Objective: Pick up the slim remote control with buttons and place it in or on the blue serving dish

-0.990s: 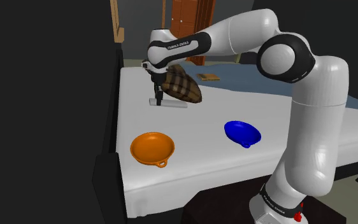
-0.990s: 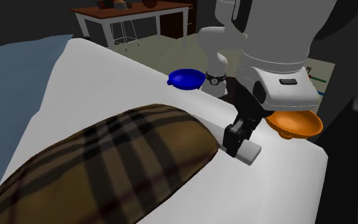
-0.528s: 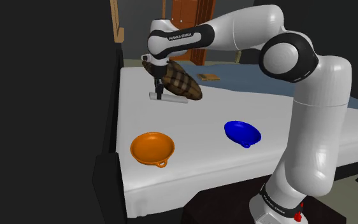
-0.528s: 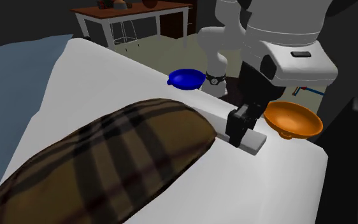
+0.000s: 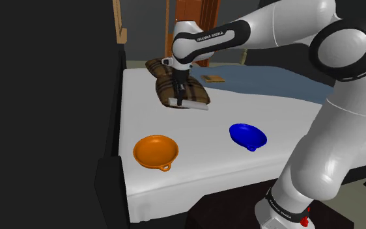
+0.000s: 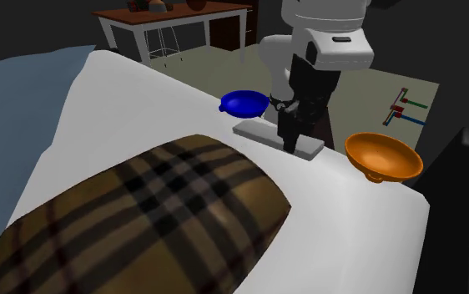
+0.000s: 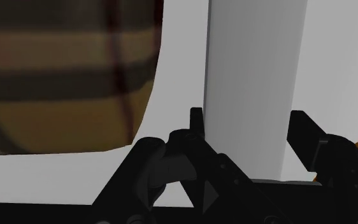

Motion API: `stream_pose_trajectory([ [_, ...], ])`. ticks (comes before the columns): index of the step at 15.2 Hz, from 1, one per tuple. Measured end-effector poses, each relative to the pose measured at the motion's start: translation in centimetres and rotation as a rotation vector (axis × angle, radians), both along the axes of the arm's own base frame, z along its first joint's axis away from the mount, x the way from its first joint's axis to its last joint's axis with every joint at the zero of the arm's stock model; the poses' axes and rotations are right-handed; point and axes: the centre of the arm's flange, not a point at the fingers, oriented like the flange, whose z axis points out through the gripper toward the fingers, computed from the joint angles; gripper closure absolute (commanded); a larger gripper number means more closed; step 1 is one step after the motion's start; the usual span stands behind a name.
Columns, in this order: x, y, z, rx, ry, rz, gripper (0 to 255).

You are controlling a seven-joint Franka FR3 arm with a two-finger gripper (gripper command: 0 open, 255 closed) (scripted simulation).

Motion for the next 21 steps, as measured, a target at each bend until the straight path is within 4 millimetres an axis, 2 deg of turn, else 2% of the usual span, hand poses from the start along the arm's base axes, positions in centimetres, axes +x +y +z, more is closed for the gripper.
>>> stream_pose_trajectory([
  [21, -25.4, -11.0, 0.6, 0.000, -0.001, 0.000, 255],
])
